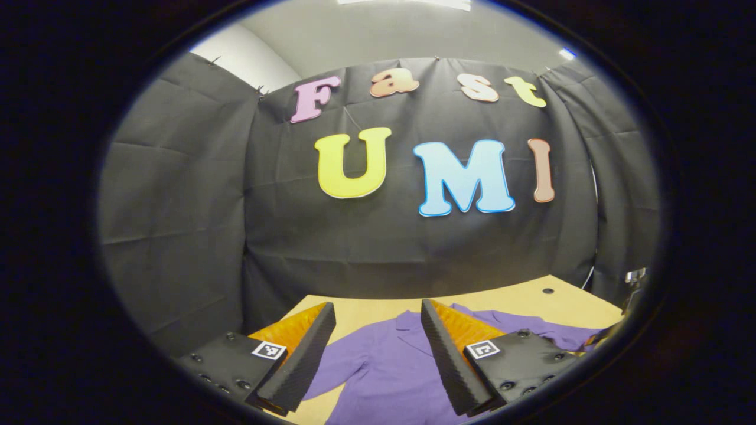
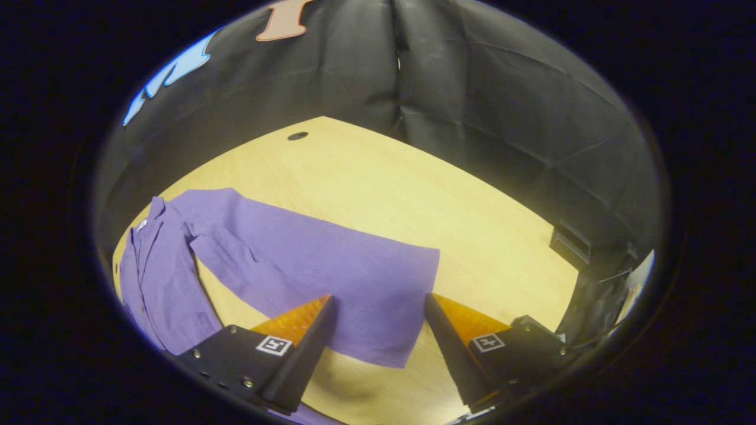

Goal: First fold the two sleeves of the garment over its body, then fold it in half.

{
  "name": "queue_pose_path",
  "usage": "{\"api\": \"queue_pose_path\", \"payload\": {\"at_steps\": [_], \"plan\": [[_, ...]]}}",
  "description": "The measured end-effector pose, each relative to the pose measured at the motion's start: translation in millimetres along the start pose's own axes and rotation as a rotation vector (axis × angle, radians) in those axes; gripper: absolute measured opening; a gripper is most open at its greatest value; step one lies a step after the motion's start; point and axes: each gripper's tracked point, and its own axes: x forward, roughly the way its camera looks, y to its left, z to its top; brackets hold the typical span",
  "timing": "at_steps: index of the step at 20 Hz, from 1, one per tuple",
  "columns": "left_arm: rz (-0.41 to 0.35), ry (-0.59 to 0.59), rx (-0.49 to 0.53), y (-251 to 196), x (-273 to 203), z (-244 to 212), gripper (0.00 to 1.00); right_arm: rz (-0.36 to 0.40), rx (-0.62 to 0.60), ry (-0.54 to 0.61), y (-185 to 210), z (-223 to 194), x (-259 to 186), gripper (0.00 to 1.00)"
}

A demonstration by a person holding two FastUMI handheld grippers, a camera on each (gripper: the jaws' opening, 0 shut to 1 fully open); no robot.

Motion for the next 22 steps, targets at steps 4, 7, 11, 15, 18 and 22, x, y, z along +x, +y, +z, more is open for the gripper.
{"api": "queue_pose_path", "payload": {"at_steps": [4, 7, 11, 15, 18, 22], "plan": [[-0.003, -0.001, -0.006, 2, -1, -2, 0.92, 0.037, -0.028, 0.000, 13, 4, 1, 0.67], [0.006, -0.002, -0.010, 8, -1, -3, 0.92, 0.051, -0.017, -0.002, 13, 3, 2, 0.23], [0.016, -0.001, -0.020, 16, -3, -5, 0.92, 0.079, 0.000, 0.005, 14, 6, 2, 0.07], [0.015, -0.004, -0.031, 21, -3, -7, 0.92, 0.096, 0.051, -0.035, 15, 22, -7, 0.00], [0.005, -0.008, -0.047, 23, 1, -10, 0.92, 0.107, 0.064, -0.074, 19, 44, -21, 0.00], [-0.009, -0.020, -0.063, 29, 5, -12, 0.92, 0.150, 0.091, -0.148, 43, 85, -46, 0.00]]}}
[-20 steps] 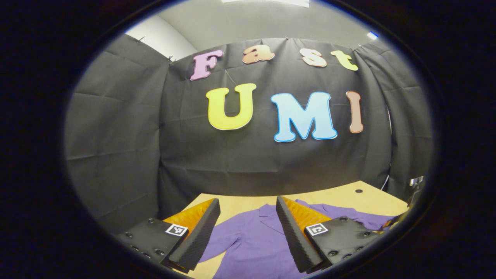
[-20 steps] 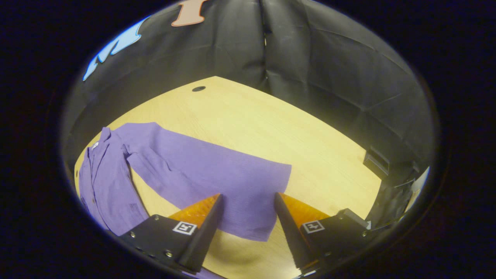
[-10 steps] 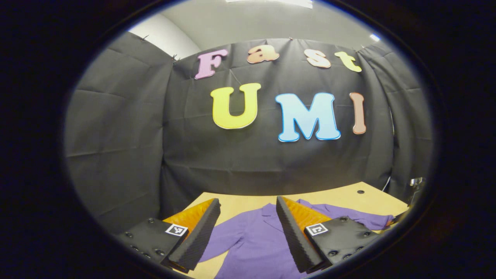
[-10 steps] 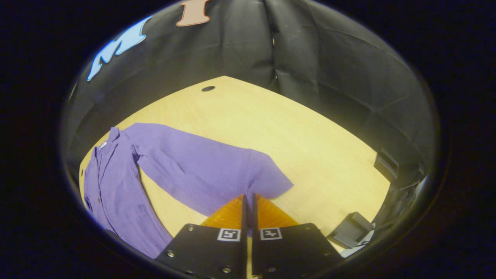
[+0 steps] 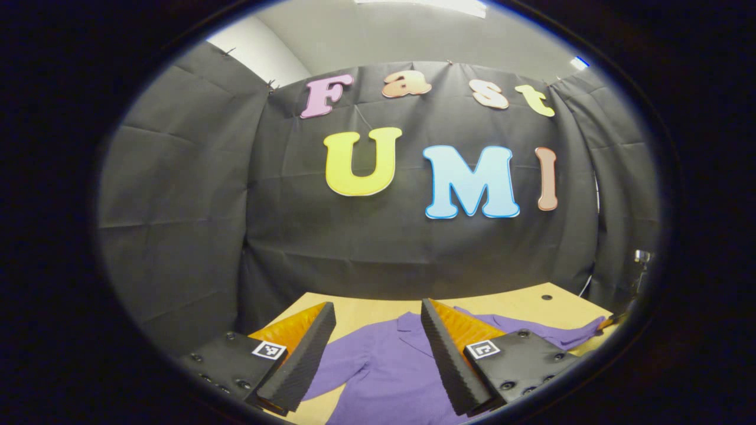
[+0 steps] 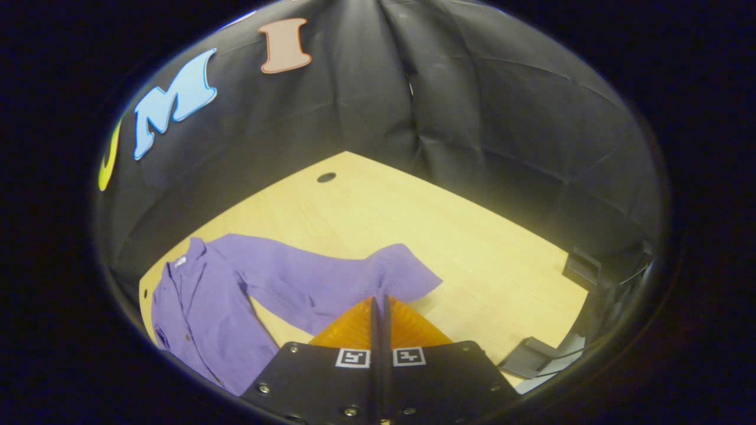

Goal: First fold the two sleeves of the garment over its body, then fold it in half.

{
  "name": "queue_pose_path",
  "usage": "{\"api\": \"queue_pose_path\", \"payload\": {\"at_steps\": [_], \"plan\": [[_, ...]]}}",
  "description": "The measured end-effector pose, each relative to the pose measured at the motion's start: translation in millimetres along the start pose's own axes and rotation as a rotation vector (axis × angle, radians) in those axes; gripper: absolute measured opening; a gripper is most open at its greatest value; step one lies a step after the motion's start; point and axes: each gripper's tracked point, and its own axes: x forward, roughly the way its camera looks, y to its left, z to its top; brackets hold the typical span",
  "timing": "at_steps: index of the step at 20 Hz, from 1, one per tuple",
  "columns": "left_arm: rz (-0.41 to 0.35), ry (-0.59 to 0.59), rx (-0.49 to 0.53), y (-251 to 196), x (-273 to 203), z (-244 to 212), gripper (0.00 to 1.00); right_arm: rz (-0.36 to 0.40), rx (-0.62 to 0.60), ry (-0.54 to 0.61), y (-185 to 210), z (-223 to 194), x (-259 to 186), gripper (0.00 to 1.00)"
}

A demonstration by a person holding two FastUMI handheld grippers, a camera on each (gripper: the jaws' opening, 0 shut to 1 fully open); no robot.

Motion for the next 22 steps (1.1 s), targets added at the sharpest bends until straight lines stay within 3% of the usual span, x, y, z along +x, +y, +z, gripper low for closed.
{"api": "queue_pose_path", "payload": {"at_steps": [3, 4, 10, 11, 13, 21, 22], "plan": [[-0.005, 0.000, -0.008, 9, 1, -3, 0.92, 0.057, 0.000, -0.054, 33, 27, -11, 0.00], [-0.005, -0.001, -0.011, 12, 2, -5, 0.97, 0.081, -0.005, -0.068, 46, 36, -14, 0.00], [0.019, -0.007, -0.026, 33, 2, -7, 0.97, 0.260, -0.062, -0.153, 133, 77, -30, 0.00], [0.025, -0.009, -0.028, 35, 1, -6, 0.92, 0.284, -0.073, -0.163, 149, 83, -31, 0.00], [0.037, -0.013, -0.026, 40, -2, -6, 0.96, 0.334, -0.093, -0.176, 178, 92, -36, 0.00], [0.076, -0.015, -0.028, 55, -16, -9, 0.98, 0.502, -0.176, -0.154, 285, 75, -47, 0.00], [0.079, -0.013, -0.031, 56, -17, -9, 0.92, 0.517, -0.186, -0.147, 295, 71, -47, 0.00]]}}
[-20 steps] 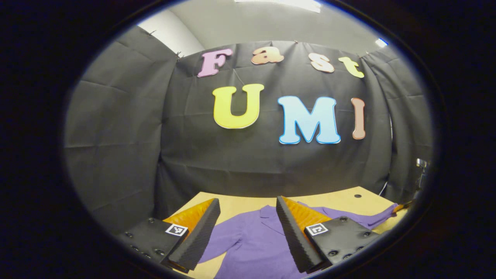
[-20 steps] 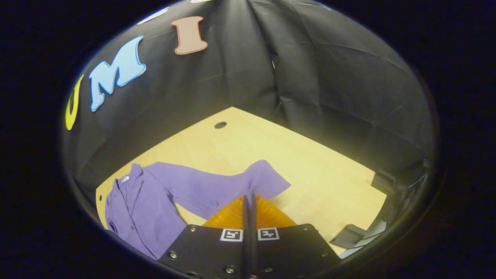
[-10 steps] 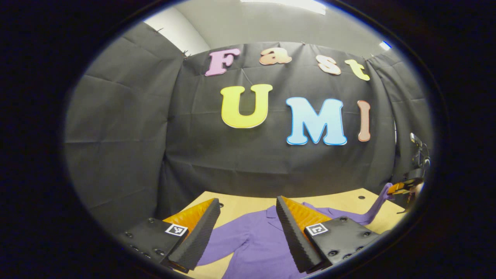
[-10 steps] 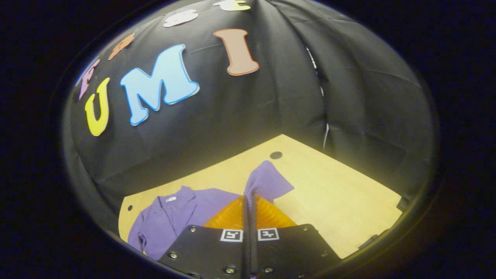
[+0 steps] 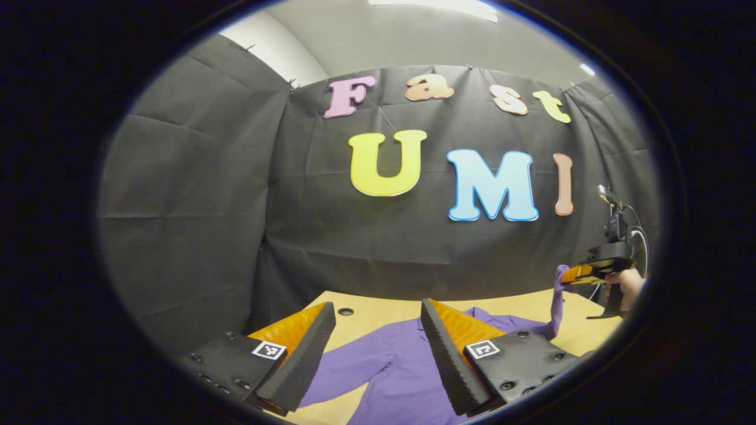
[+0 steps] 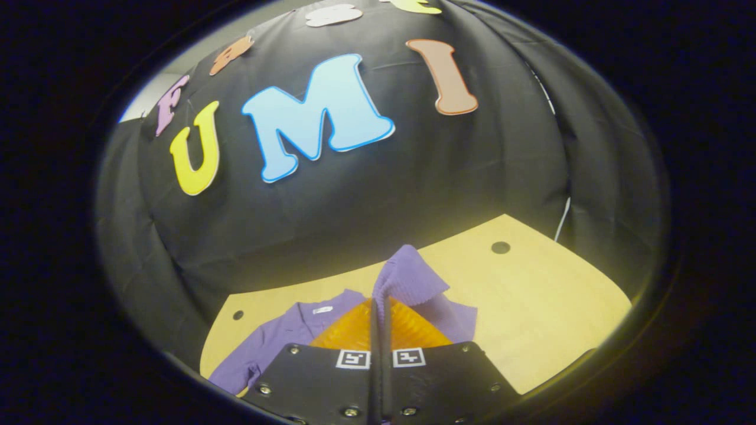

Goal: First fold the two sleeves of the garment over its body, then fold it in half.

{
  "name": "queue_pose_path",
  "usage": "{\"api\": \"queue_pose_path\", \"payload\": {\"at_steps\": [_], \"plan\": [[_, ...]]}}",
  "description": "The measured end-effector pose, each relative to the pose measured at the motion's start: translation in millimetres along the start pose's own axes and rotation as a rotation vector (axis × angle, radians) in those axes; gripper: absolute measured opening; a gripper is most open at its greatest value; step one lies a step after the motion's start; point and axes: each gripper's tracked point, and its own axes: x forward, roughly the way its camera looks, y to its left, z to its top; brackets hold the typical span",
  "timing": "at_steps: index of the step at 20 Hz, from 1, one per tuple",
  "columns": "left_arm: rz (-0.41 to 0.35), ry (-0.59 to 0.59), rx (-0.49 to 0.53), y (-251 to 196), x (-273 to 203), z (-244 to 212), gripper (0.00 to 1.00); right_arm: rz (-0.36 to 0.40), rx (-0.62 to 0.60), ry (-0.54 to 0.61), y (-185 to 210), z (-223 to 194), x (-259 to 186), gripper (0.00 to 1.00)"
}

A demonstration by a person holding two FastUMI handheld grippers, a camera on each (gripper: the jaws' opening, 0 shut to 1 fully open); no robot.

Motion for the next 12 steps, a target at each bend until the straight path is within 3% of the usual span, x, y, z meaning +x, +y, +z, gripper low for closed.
{"api": "queue_pose_path", "payload": {"at_steps": [1, 8, 9, 10, 12], "plan": [[0.004, 0.001, -0.001, 1, -2, 0, 0.98, 0.018, -0.004, 0.008, 11, -4, 5, 0.00], [0.039, 0.009, -0.002, 11, -10, -4, 0.98, 0.124, -0.053, 0.075, 77, -42, 35, 0.00], [0.046, 0.013, -0.001, 14, -12, -5, 0.92, 0.127, -0.073, 0.087, 83, -52, 40, 0.00], [0.053, 0.016, 0.001, 16, -12, -7, 0.98, 0.131, -0.095, 0.099, 89, -59, 43, 0.00], [0.064, 0.019, 0.012, 21, -16, -9, 0.97, 0.140, -0.137, 0.127, 102, -77, 50, 0.00]]}}
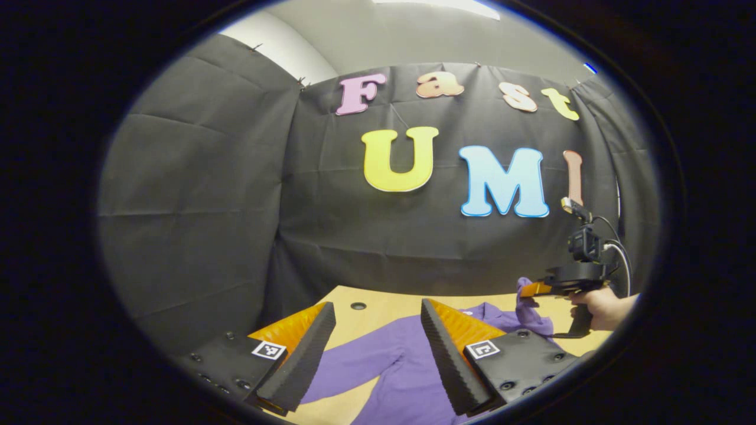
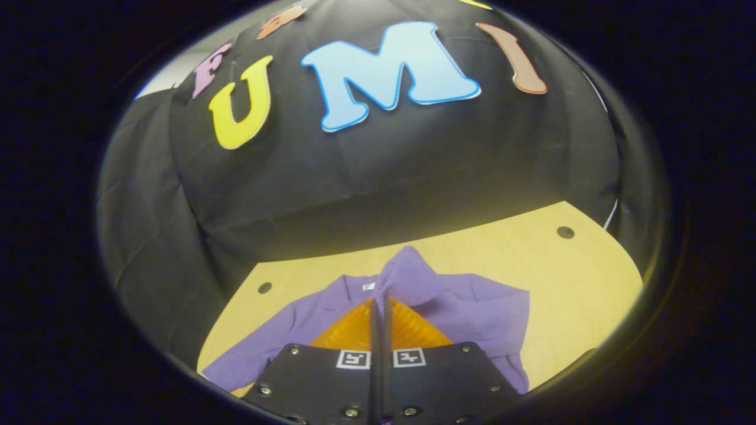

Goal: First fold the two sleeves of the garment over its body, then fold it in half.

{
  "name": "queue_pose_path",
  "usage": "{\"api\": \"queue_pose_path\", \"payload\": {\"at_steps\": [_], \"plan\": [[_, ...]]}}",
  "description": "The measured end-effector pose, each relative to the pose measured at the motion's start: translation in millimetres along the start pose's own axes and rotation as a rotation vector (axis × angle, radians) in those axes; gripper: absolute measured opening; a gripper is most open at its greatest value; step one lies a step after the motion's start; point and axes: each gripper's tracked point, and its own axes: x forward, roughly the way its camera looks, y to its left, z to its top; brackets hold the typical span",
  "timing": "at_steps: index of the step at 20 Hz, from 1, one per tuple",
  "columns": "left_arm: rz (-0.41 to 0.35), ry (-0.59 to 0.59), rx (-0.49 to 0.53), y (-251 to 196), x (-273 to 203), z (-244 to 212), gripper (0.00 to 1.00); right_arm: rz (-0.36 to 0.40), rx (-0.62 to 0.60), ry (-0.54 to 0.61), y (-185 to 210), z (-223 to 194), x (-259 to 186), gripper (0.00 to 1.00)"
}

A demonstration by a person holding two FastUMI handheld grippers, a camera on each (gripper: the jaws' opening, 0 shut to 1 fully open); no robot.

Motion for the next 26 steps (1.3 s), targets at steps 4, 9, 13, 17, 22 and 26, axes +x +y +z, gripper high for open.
{"api": "queue_pose_path", "payload": {"at_steps": [4, 9, 13, 17, 22, 26], "plan": [[0.022, 0.015, 0.007, 12, -1, -7, 0.98, -0.014, -0.177, 0.079, 25, -37, 29, 0.00], [0.049, 0.038, 0.005, 24, -4, -22, 0.92, -0.023, -0.397, 0.168, 49, -80, 60, 0.01], [0.059, 0.060, -0.013, 31, -6, -33, 0.92, -0.019, -0.439, 0.212, 59, -100, 71, 0.05], [0.061, 0.068, 0.013, 36, -4, -40, 0.92, -0.022, -0.497, 0.251, 61, -115, 80, 0.07], [0.040, 0.074, 0.029, 30, 4, -43, 0.92, -0.007, -0.510, 0.265, 64, -119, 84, 0.20], [0.032, 0.068, 0.037, 26, 10, -39, 0.92, 0.036, -0.492, 0.234, 72, -107, 75, 0.50]]}}
